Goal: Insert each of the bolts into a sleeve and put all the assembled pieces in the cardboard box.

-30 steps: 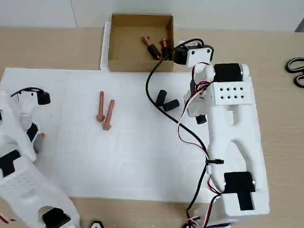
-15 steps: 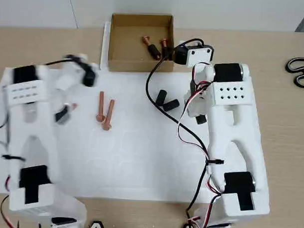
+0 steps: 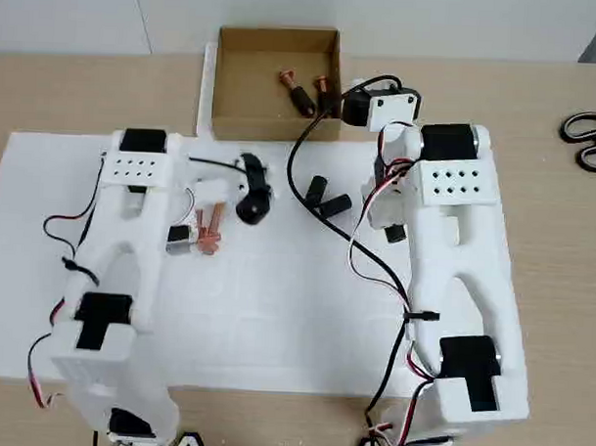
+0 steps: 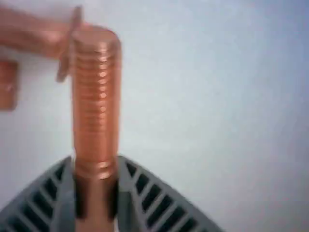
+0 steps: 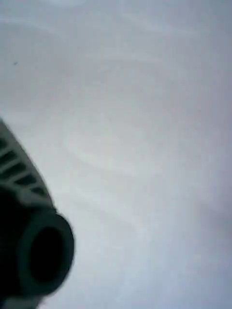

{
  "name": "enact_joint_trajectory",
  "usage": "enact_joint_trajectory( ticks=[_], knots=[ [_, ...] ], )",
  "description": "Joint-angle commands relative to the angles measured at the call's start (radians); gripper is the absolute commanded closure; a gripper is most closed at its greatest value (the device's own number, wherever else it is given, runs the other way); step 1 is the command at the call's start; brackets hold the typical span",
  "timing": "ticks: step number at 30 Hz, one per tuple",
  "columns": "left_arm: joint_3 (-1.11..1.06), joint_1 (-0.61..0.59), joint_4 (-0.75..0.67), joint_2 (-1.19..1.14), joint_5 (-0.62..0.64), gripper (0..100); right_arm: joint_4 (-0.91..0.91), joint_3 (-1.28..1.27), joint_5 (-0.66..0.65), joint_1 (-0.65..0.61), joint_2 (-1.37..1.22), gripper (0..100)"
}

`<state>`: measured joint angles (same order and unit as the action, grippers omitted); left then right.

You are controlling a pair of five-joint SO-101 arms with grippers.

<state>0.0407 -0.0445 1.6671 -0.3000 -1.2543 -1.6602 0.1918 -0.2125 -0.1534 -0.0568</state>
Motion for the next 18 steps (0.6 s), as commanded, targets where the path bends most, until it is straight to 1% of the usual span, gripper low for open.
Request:
enact_joint_trajectory(
  ticks=[1,5,8,13,18],
  knots=[
    [0.012,0.008,-0.008,-0.025,-0.075,99,-0.008,0.038,0.015,0.007,0.05,99.5],
    [0.012,0.009,-0.006,-0.077,-0.169,99,-0.008,0.038,0.015,0.007,0.05,99.5],
    [0.012,0.012,-0.006,-0.1,-0.195,99,-0.008,0.038,0.015,0.005,0.05,99.5],
    [0.013,0.054,-0.006,-0.124,-0.195,99,-0.005,0.038,0.014,0.005,0.048,99.5],
    [0.016,0.068,-0.011,-0.121,-0.141,99,-0.005,0.038,0.014,0.005,0.048,99.5]
  ],
)
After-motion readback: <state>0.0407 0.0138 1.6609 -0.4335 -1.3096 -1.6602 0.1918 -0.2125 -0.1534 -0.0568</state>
